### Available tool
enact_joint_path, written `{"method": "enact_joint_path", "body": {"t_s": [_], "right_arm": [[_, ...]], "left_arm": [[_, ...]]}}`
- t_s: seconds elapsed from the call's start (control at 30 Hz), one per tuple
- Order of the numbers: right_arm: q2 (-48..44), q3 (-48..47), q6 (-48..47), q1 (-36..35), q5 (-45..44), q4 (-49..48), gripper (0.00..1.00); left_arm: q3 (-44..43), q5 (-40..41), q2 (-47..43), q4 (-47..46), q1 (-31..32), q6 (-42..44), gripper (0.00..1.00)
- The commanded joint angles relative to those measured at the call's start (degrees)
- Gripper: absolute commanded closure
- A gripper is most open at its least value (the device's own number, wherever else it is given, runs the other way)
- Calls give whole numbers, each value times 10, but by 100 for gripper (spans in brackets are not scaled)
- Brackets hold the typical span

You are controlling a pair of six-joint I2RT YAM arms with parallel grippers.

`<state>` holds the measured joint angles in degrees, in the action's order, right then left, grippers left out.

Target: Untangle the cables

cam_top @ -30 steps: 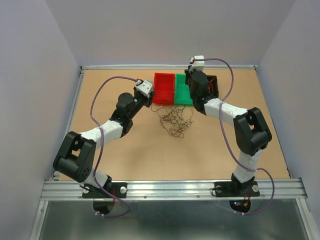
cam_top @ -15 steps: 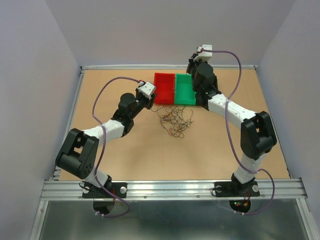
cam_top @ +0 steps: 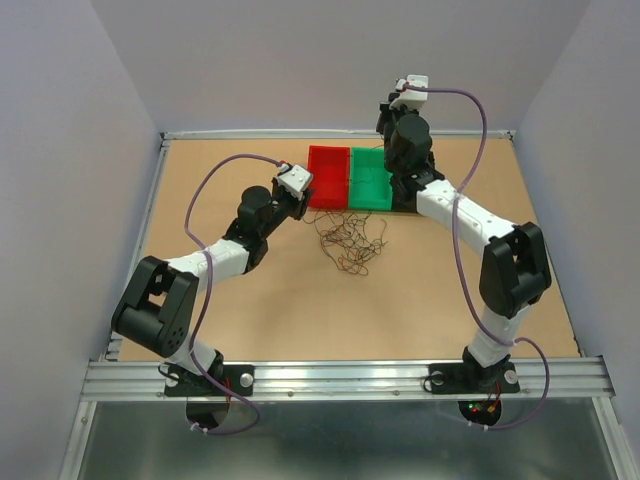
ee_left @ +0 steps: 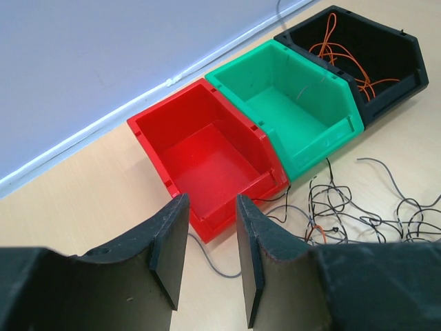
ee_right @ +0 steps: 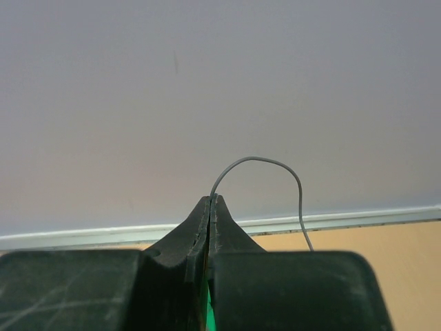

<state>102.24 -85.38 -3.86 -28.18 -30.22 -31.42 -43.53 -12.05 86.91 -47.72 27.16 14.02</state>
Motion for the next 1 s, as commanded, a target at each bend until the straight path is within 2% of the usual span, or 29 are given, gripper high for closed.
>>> {"method": "enact_joint_path", "body": {"t_s": [0.0,0.33,0.47,0.7,0.97], "right_arm": [[30,25,-11,2,-15,-27,99],[119,65,-3,1,-30,-25,100],[158,71,26,1,17,-8,100],[172,98,96,1,68,5,100],[182,96,99,1,97,20,98]], "left_arm": [[-18,-12,-5,-21,-1,5,56],[-23,-21,-3,-15,-1,2,55],[-23,-25,-4,-16,-1,3,55],[-24,-34,-8,-13,-1,0,55],[-24,-37,-14,-11,0,-3,55]]}}
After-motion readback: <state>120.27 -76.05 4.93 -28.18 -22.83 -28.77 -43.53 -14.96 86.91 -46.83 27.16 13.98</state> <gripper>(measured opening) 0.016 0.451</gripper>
